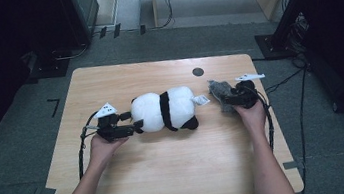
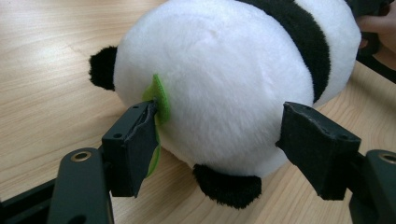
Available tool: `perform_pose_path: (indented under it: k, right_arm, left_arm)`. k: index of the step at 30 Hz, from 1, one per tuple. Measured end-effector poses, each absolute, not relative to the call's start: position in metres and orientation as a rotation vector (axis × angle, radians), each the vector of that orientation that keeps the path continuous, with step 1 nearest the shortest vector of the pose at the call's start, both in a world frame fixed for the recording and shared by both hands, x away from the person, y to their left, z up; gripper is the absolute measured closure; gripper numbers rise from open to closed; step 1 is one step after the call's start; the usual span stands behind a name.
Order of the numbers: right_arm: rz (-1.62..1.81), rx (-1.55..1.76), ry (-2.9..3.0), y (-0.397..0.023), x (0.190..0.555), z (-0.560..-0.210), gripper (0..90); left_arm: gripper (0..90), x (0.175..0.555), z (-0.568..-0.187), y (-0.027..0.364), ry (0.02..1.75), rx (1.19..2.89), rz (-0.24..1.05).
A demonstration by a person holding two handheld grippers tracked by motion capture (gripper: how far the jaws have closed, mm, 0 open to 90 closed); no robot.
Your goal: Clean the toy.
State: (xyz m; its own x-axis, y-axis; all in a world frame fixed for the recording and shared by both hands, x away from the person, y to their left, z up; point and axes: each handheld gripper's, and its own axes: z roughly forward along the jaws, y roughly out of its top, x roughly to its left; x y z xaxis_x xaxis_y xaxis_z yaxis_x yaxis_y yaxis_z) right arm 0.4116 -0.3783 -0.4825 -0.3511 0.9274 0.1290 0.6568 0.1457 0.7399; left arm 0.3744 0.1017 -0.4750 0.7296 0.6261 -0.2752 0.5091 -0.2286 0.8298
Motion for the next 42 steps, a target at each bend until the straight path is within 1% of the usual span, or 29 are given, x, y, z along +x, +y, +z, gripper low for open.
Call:
perform_pose_path:
  k: [4,5,7,10,12,15,19,22,24,26,28,29,31,34,35,37,39,42]
  right_arm:
    - [0.979,1.537,2.109,-0.378,0.415,-0.493,52.3]
    - [0.965,1.542,2.117,-0.377,0.416,-0.495,56.5]
    - [0.933,1.521,2.117,-0.375,0.416,-0.498,61.8]
    - [0.952,1.536,2.111,-0.375,0.417,-0.5,67.2]
    - [0.955,1.542,2.109,-0.375,0.417,-0.501,69.1]
    - [0.961,1.544,2.106,-0.375,0.416,-0.502,69.5]
    - [0.978,1.555,2.105,-0.376,0.415,-0.503,69.5]
    - [0.99,1.55,2.113,-0.377,0.415,-0.504,69.6]
    - [0.993,1.549,2.117,-0.377,0.415,-0.504,69.7]
    - [0.991,1.541,2.125,-0.377,0.415,-0.504,69.4]
    - [0.997,1.546,2.125,-0.377,0.415,-0.505,69.1]
    - [0.994,1.536,2.13,-0.378,0.416,-0.505,68.9]
    - [0.982,1.52,2.142,-0.377,0.416,-0.505,69.0]
    - [1.004,1.546,2.12,-0.379,0.416,-0.507,67.8]
    - [1.018,1.579,2.101,-0.379,0.416,-0.507,69.9]
    - [1.006,1.576,2.097,-0.379,0.416,-0.506,73.1]
    - [0.997,1.58,2.092,-0.379,0.415,-0.505,75.7]
    - [0.983,1.602,2.082,-0.38,0.415,-0.5,78.6]
  left_arm:
    - [26.8,0.374,-0.474,0.099,0.871,1.891,0.152]
    - [26.1,0.375,-0.474,0.099,0.871,1.893,0.155]
    - [25.3,0.375,-0.474,0.098,0.866,1.895,0.161]
    - [22.8,0.377,-0.477,0.096,0.867,1.902,0.165]
    - [20.2,0.379,-0.479,0.095,0.876,1.904,0.154]
    - [18.6,0.38,-0.481,0.093,0.878,1.901,0.136]
    - [14.9,0.38,-0.487,0.09,0.824,1.932,0.165]
    - [15.2,0.38,-0.489,0.088,0.818,1.934,0.17]
    - [17.9,0.38,-0.489,0.089,0.825,1.932,0.156]
    - [24.4,0.379,-0.49,0.089,0.83,1.937,0.144]
    - [27.4,0.38,-0.491,0.09,0.851,1.934,0.107]
    - [31.0,0.381,-0.493,0.091,0.863,1.93,0.08]
    - [34.9,0.383,-0.495,0.093,0.884,1.924,0.051]
    - [44.5,0.383,-0.496,0.094,0.905,1.928,0.026]
    - [48.2,0.383,-0.496,0.093,0.896,1.932,0.032]
    - [48.9,0.383,-0.496,0.093,0.893,1.934,0.037]
    - [48.0,0.383,-0.496,0.094,0.894,1.929,0.034]
    - [45.7,0.382,-0.494,0.093,0.881,1.928,0.062]
